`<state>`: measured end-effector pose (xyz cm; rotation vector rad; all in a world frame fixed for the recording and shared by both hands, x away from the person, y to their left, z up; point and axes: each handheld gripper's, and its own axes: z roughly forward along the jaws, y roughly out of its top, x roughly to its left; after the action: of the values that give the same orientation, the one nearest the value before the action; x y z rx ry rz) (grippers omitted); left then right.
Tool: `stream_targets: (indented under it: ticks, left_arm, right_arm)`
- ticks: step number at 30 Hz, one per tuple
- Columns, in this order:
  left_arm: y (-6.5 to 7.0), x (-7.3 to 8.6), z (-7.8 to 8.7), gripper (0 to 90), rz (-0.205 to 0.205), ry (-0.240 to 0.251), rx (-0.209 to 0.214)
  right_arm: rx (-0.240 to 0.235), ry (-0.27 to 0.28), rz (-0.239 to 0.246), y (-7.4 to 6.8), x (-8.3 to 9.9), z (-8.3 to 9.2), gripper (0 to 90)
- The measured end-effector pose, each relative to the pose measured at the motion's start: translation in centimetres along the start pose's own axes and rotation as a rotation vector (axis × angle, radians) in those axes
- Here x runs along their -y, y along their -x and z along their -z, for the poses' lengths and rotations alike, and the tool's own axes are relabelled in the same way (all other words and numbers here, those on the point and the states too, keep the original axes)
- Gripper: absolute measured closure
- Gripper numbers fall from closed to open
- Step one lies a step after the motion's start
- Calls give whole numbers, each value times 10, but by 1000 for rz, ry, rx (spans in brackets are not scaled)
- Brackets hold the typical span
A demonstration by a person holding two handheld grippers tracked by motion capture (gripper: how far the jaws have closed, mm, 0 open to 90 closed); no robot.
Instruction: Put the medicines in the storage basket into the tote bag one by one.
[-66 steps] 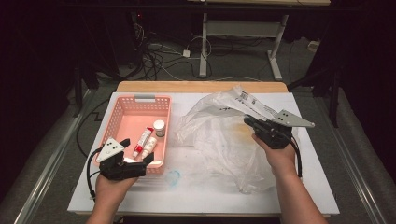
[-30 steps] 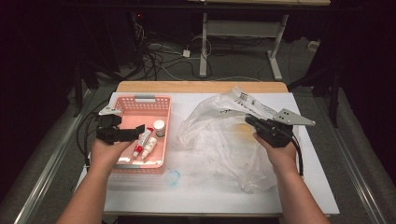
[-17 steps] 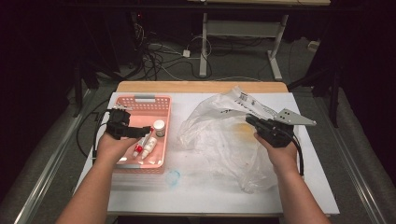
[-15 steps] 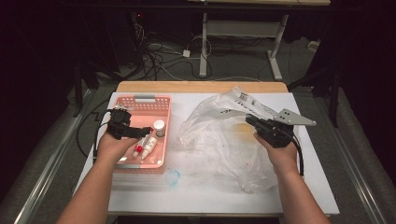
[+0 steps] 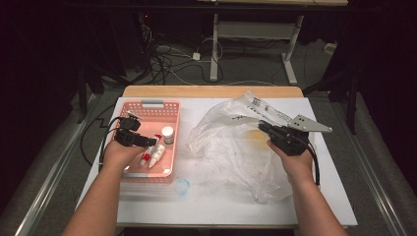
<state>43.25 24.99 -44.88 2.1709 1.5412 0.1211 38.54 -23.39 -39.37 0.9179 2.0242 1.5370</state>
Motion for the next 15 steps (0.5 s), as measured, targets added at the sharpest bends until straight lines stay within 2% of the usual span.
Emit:
stream_targets:
  ticks: [5,8,15]
  left_arm:
    - [-1,0,-5,329,3,-29,-13]
    - [0,0,-9,354,-14,-53,-7]
    - [1,-1,-13,422,-21,-80,11]
  right_arm:
    - [2,3,-1,0,0,1,900]
    - [3,2,-4,0,0,1,900]
    - [1,-4,2,-1,1,0,900]
